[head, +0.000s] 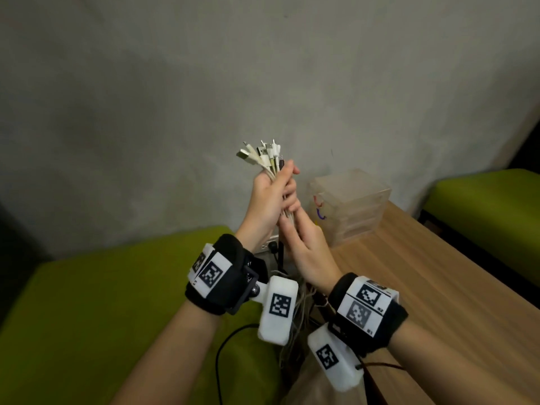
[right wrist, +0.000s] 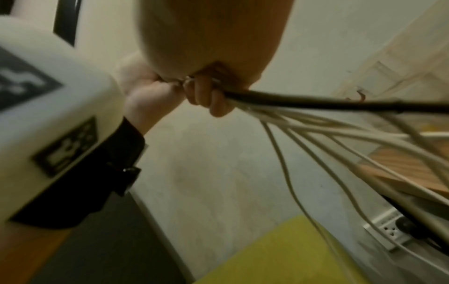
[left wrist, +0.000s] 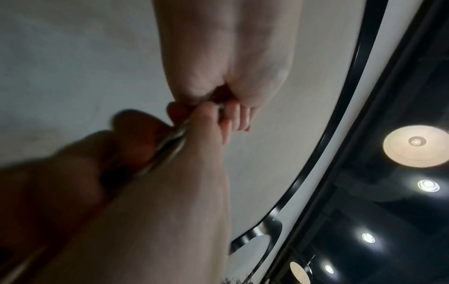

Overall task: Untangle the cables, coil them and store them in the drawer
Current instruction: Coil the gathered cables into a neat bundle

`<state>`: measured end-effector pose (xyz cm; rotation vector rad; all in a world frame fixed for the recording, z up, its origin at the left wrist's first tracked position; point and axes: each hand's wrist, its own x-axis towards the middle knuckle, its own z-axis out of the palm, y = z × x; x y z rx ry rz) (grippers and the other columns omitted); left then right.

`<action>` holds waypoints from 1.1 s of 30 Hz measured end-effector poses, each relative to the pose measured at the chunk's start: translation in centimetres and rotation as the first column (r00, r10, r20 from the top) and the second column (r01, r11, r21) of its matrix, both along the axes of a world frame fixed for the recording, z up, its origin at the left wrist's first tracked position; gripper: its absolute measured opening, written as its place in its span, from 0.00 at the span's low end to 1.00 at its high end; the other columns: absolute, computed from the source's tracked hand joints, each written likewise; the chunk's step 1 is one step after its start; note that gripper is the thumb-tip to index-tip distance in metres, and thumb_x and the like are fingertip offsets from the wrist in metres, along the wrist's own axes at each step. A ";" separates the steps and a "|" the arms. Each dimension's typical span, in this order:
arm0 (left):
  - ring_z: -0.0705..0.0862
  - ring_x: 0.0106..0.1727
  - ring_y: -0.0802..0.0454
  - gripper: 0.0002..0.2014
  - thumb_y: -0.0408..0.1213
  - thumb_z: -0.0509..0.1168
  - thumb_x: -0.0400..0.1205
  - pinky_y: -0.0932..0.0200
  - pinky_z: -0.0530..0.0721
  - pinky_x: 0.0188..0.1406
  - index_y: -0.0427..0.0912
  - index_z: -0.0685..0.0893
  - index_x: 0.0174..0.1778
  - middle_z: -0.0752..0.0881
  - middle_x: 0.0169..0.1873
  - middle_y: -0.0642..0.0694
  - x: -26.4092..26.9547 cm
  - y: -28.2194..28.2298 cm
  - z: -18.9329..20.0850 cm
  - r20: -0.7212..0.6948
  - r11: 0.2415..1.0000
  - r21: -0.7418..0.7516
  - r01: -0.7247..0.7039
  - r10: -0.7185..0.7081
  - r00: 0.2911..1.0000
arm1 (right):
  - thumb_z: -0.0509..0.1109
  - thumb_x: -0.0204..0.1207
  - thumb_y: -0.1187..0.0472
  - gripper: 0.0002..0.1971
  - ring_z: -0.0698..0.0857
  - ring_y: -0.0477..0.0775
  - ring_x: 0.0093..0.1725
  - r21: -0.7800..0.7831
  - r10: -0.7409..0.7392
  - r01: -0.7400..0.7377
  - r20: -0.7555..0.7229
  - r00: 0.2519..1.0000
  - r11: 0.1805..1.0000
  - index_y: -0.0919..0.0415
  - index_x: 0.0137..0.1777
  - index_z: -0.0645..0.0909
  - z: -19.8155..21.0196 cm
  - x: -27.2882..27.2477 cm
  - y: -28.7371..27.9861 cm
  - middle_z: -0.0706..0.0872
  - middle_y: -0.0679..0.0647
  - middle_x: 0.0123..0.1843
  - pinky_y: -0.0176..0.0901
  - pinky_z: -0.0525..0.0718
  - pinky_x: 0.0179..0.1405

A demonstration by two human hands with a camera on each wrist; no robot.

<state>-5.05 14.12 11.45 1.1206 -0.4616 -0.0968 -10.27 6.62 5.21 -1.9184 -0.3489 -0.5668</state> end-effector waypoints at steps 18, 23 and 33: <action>0.74 0.17 0.56 0.15 0.43 0.62 0.82 0.68 0.72 0.19 0.31 0.77 0.45 0.77 0.15 0.52 0.0 1.4 -3.8 0.108 0.583 0.781 0.224 -0.480 0.870 | 0.69 0.74 0.48 0.17 0.67 0.44 0.24 -0.432 0.007 -0.179 -0.372 0.928 0.884 0.60 0.31 0.82 5.2 1.1 -7.6 0.71 0.52 0.24 0.43 0.62 0.28; 0.65 0.12 0.62 0.11 0.32 0.57 0.83 0.70 0.72 0.17 0.36 0.81 0.36 0.69 0.10 0.55 -1.7 1.4 -4.2 -0.119 0.598 0.582 0.552 -0.608 0.785 | 0.70 0.75 0.51 0.21 0.60 0.43 0.17 -0.350 0.049 -0.173 -0.337 0.940 0.921 0.62 0.23 0.81 5.4 0.9 -8.2 0.64 0.43 0.15 0.38 0.57 0.22; 0.86 0.26 0.61 0.09 0.42 0.69 0.71 0.67 0.86 0.32 0.46 0.89 0.44 0.91 0.31 0.51 -2.6 1.2 -2.9 -0.167 0.509 0.198 0.838 -0.825 0.540 | 0.66 0.78 0.56 0.27 0.56 0.42 0.16 0.160 0.064 -0.029 -0.218 0.974 0.987 0.61 0.18 0.62 2.6 2.8 -7.5 0.59 0.42 0.14 0.36 0.56 0.20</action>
